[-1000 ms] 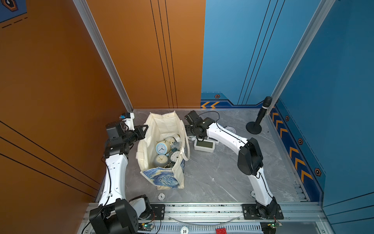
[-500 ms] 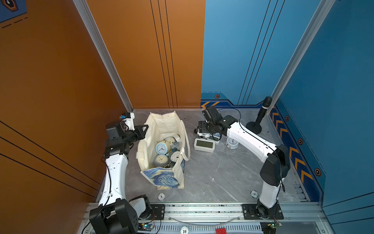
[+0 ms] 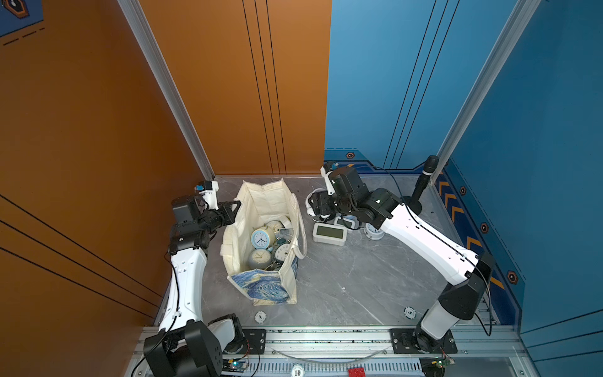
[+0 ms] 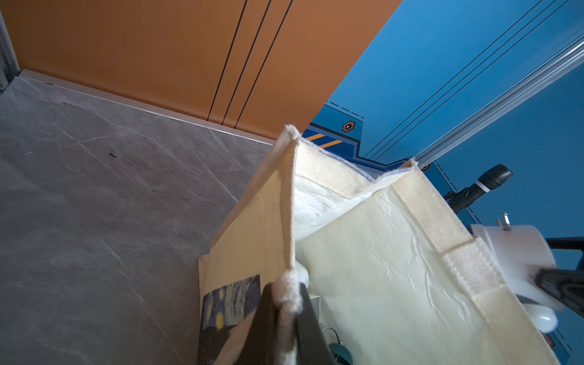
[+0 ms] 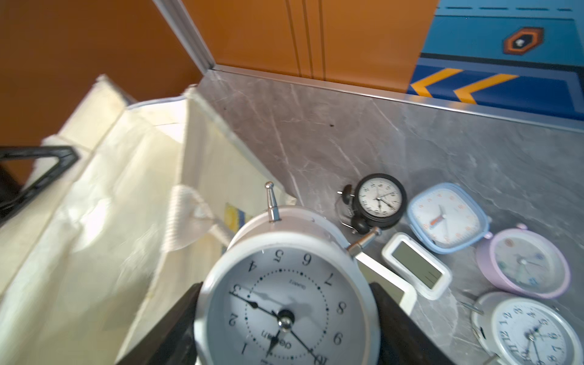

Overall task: Put the alarm clock into the canvas bag
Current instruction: Pick up the alarm from the center of the board, then place the alarm at the canvas bag.

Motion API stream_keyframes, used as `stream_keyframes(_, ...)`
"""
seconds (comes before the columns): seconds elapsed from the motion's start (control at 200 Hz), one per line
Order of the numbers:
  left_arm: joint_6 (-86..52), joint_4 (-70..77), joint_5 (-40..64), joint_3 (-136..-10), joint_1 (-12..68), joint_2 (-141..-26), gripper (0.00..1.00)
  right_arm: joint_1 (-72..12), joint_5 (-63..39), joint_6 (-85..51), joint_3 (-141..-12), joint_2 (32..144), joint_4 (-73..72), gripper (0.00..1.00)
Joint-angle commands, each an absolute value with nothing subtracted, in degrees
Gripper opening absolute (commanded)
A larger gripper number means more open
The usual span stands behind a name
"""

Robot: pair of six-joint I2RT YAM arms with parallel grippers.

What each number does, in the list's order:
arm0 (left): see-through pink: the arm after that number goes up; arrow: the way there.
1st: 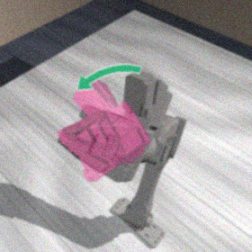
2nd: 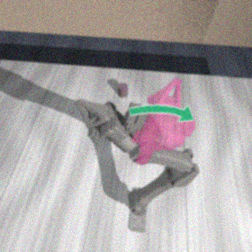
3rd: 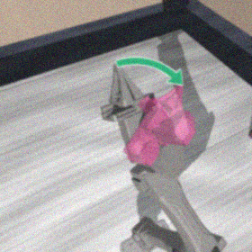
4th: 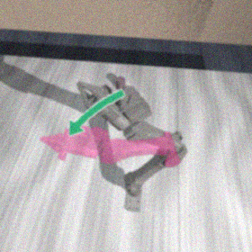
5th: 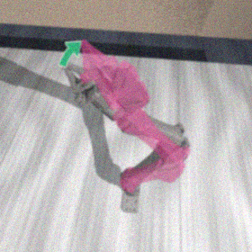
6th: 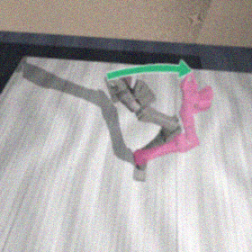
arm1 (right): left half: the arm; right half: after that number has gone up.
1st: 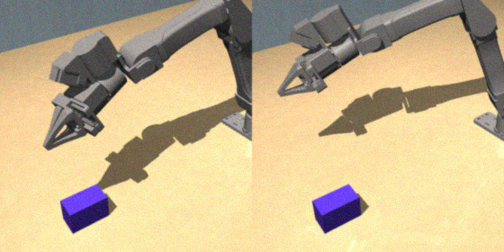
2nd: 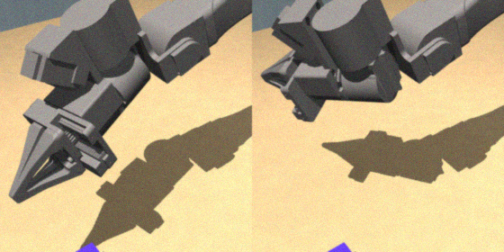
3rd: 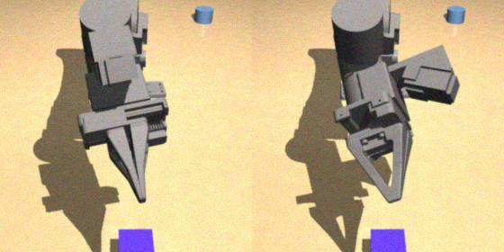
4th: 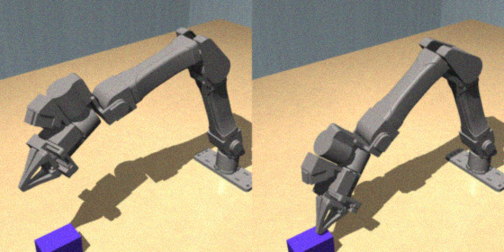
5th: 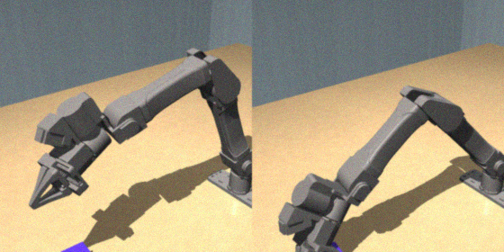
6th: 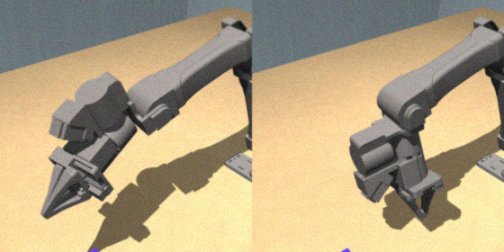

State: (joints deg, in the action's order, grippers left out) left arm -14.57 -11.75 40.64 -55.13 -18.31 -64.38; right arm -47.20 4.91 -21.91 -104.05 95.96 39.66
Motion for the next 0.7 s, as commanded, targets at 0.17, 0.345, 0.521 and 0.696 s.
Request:
stream_keyframes(0.17,-13.67,-8.27,42.97,-54.47,-17.84,-62.74,0.0,-54.79,5.23,-14.96,-110.3,93.53,33.18,0.66)
stream_keyframes(0.345,-13.63,-8.09,43.43,-54.56,-17.84,-62.59,0.0,-57.65,3.89,-14.28,-113.61,96.35,32.34,0.66)
stream_keyframes(0.521,-13.63,-7.91,43.59,-54.45,-17.84,-62.38,0.0,-59.5,2.0,-14.35,-118.42,101.55,33.72,0.66)
stream_keyframes(0.696,-13.54,-7.56,43.77,-54.27,-17.84,-62.0,0.0,-60.2,-0.04,-14.91,-124.43,108.84,36.36,0.65)
